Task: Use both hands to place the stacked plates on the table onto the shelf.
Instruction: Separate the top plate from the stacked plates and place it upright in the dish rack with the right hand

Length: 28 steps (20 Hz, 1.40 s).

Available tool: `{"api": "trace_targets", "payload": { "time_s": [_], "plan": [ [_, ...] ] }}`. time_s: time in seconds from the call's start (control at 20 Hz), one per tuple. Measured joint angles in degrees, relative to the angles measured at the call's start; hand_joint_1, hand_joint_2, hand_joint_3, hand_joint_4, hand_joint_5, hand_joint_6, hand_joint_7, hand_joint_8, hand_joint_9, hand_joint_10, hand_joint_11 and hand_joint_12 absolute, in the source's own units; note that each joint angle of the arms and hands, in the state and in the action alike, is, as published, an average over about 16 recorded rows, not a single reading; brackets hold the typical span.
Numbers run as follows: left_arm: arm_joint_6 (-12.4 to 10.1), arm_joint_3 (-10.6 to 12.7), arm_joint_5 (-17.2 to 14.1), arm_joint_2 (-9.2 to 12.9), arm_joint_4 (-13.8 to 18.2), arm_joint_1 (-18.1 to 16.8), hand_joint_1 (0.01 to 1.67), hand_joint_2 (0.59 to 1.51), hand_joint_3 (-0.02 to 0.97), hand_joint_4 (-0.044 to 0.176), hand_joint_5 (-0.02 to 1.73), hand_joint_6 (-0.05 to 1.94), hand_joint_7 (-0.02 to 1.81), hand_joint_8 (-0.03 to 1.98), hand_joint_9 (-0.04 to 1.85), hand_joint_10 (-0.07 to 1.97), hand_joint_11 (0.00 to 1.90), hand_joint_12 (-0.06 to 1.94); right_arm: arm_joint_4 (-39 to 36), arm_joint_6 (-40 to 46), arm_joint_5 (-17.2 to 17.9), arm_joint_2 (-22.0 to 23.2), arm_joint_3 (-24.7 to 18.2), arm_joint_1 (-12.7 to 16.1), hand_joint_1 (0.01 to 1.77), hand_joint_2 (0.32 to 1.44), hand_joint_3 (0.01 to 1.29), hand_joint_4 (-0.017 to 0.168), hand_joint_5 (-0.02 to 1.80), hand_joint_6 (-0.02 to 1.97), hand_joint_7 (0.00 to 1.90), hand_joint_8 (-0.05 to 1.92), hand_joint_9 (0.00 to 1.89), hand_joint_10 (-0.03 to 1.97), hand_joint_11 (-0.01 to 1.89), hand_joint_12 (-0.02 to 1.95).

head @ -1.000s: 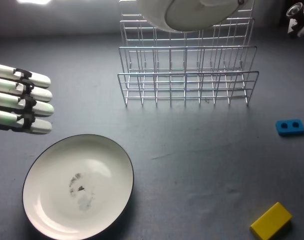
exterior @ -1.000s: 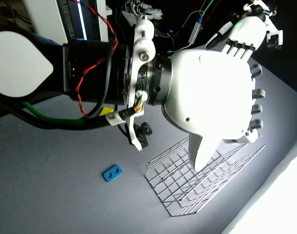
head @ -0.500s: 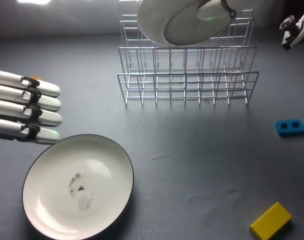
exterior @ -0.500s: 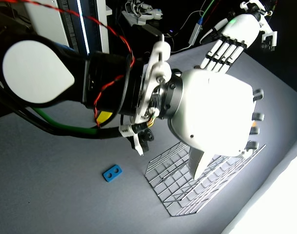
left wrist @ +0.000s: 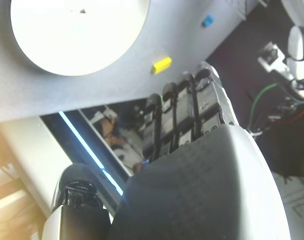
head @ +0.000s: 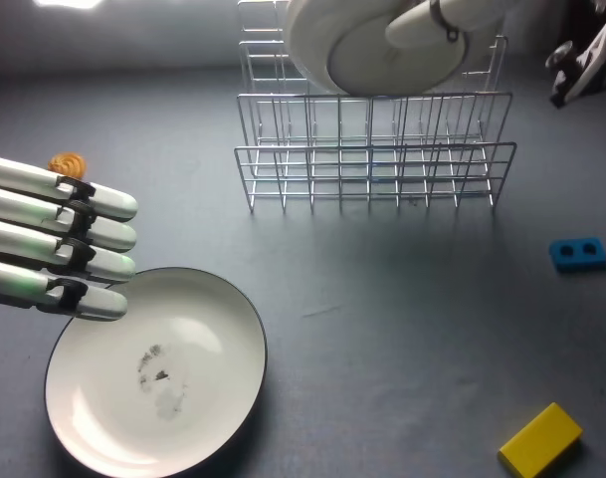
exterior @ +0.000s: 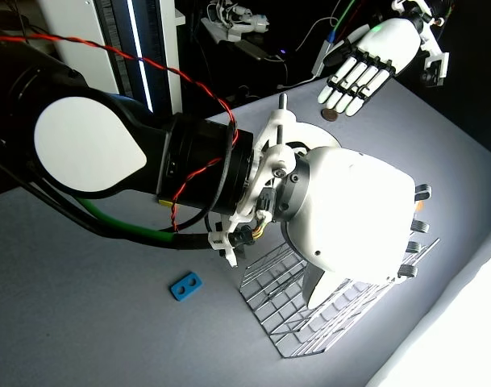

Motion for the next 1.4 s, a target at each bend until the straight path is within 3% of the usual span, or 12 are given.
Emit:
{"api": "trace_targets", "payload": {
  "time_s": [0.6, 0.8, 1.1, 1.4],
  "plan": [
    [-0.09, -0.28, -4.91, -0.54, 0.25, -0.19, 0.02, 1.13, 0.002, 0.007, 0.17, 0.01, 0.13, 0.01, 0.09, 0.0, 0.03, 0.03, 0.61, 0.48, 0.09, -2.0, 2.91, -3.35, 1.19, 1.02, 0.01, 0.009, 0.83, 1.15, 0.96, 1.0, 1.18, 0.01, 0.72, 0.91],
    [-0.06, -0.28, -5.23, -0.72, 0.34, -0.21, 0.02, 1.13, 0.002, 0.008, 0.17, 0.01, 0.13, 0.01, 0.08, 0.0, 0.03, 0.03, 0.88, 0.65, 0.78, -2.47, 3.68, -4.41, 1.18, 1.03, 0.01, 0.005, 0.82, 1.16, 0.95, 0.82, 1.14, 0.02, 0.68, 0.89],
    [0.07, -0.29, -3.04, -0.82, 0.69, 0.46, 0.02, 1.13, 0.003, 0.007, 0.17, 0.01, 0.13, 0.01, 0.08, 0.0, 0.02, 0.03, 1.4, 1.07, 1.84, -3.18, 4.77, -5.82, 1.14, 1.07, 0.01, -0.002, 0.76, 0.78, 0.88, 0.45, 1.05, 0.03, 0.56, 0.92],
    [0.21, -0.58, 2.31, -0.86, 0.82, 2.69, 0.02, 1.131, 0.003, 0.008, 0.17, 0.01, 0.13, 0.01, 0.08, 0.0, 0.02, 0.03, 1.82, 1.49, 2.68, -3.63, 5.49, -6.68, 1.1, 1.11, 0.01, -0.009, 0.67, 0.34, 0.79, 0.08, 0.97, 0.04, 0.44, 0.95]
  ]
}}
